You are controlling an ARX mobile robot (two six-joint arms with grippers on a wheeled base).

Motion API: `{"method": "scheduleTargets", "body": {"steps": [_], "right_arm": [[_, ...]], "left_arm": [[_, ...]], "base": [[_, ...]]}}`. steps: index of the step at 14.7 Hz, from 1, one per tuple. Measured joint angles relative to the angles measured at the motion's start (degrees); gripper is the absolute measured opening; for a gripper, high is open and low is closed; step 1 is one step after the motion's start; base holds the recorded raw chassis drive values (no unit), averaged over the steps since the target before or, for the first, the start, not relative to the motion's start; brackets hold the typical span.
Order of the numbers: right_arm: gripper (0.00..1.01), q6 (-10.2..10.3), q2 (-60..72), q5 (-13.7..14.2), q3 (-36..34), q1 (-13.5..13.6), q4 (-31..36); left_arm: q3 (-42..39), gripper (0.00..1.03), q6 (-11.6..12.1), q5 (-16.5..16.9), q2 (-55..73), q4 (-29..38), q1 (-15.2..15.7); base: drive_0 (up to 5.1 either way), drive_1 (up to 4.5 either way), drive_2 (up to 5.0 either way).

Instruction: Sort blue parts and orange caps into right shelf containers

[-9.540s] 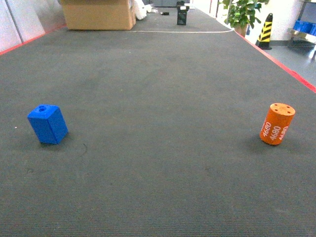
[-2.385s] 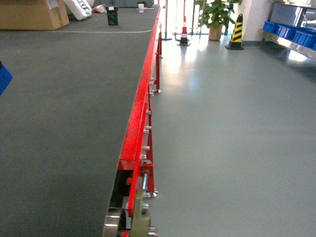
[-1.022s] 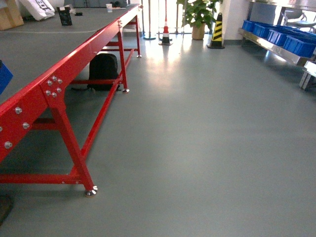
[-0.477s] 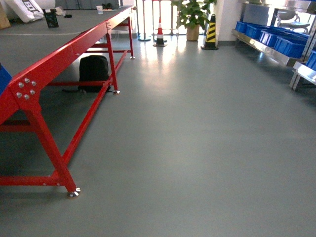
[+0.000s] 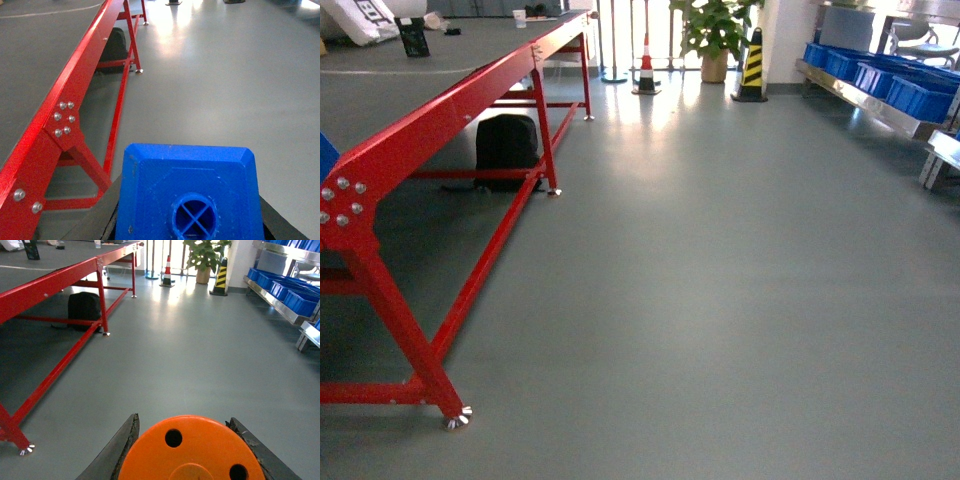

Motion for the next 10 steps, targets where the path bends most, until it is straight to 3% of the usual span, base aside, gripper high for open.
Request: {"method": "scheduleTargets", "body": {"steps": [10], "right_arm": [[0.44,-0.02,-0.02,-0.04,-0.02,0.00,-0.02]], "left_arm": [[-0.04,0.44,0.02,0.13,0.22,0.04,-0.07]], "base": [[0.1,4.37,-4.2]]}}
